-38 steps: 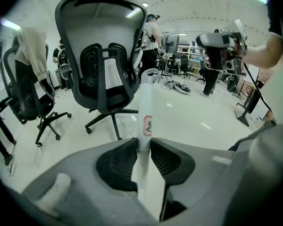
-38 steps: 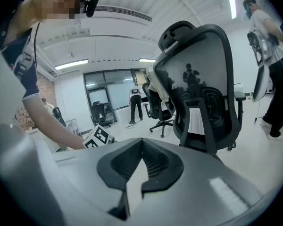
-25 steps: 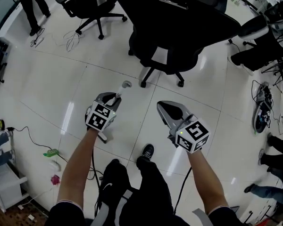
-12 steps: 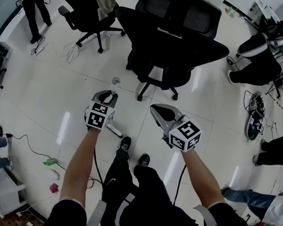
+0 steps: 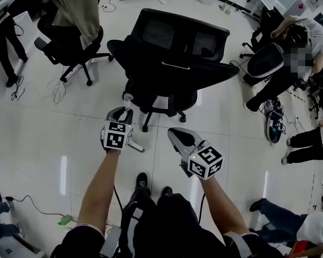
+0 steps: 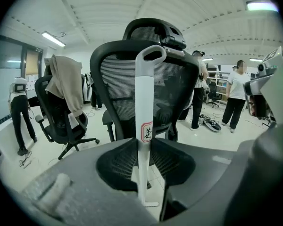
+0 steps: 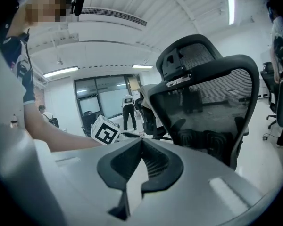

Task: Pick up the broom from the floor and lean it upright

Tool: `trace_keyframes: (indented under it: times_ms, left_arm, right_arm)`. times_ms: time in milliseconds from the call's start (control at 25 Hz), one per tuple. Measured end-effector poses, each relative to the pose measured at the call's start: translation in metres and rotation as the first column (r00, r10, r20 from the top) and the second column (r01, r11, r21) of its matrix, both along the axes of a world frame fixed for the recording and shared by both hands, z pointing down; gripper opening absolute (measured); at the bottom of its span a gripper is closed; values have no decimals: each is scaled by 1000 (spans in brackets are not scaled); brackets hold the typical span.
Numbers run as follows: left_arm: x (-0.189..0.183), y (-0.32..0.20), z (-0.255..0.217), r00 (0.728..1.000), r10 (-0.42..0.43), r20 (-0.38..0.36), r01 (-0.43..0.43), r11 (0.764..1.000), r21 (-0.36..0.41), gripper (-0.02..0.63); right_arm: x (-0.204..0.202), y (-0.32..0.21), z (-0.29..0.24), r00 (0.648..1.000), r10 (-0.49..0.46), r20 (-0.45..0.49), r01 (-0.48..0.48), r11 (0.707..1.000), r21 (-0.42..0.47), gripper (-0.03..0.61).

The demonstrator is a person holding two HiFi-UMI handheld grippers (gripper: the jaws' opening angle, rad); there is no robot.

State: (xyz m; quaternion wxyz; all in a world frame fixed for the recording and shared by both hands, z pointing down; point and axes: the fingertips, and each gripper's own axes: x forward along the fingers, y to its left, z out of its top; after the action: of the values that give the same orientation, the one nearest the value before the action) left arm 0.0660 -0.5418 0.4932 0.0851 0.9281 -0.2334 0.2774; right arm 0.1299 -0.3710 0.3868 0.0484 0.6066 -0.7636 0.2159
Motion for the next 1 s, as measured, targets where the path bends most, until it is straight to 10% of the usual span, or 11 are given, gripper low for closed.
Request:
trace_keyframes:
  times_ms: [440, 1000]
  left_arm:
    - [83, -38, 11, 997, 67, 25, -67, 998, -4, 93]
    - [139, -70, 23, 999, -19, 25, 19, 1000, -9, 97]
  right_arm:
    - [50, -5, -1, 991, 130, -22, -130, 992, -1, 6]
    - [115, -37, 4, 999, -2, 44, 1, 1000, 24, 6]
